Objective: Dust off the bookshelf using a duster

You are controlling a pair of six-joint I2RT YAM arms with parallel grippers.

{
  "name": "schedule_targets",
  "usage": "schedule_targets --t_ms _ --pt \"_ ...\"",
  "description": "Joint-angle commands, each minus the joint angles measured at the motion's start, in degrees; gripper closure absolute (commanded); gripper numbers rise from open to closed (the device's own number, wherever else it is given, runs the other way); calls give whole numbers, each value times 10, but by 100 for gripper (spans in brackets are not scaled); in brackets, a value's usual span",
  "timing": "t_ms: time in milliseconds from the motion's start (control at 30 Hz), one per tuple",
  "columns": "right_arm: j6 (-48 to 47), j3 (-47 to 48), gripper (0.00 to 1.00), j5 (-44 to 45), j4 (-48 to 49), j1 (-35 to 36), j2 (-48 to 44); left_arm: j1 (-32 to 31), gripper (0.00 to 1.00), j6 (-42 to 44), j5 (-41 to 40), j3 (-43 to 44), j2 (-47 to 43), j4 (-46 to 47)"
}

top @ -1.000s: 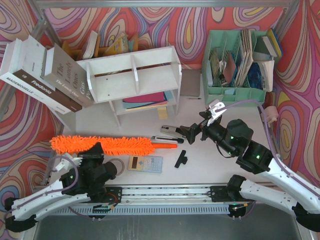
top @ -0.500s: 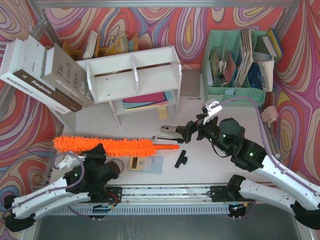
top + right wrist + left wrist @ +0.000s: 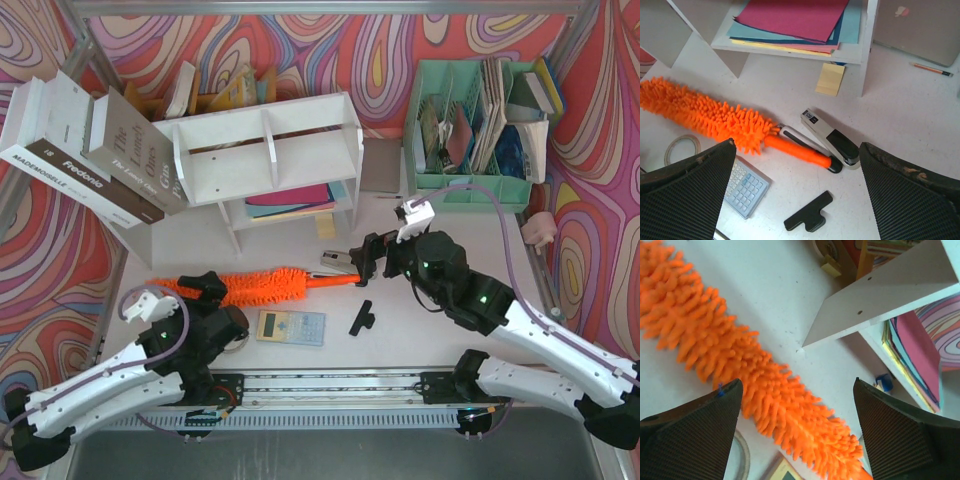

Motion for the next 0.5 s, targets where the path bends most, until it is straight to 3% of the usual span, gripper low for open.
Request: schedule_targets --t_ms 0,67,467 --pt "36 18 1 36 -18 1 13 39 9 118 40 42 12 41" --pt "41 23 1 50 -26 1 20 61 2 130 60 62 21 22" --pt "59 67 1 84 -62 1 59 81 2 207 79 134 41 -29"
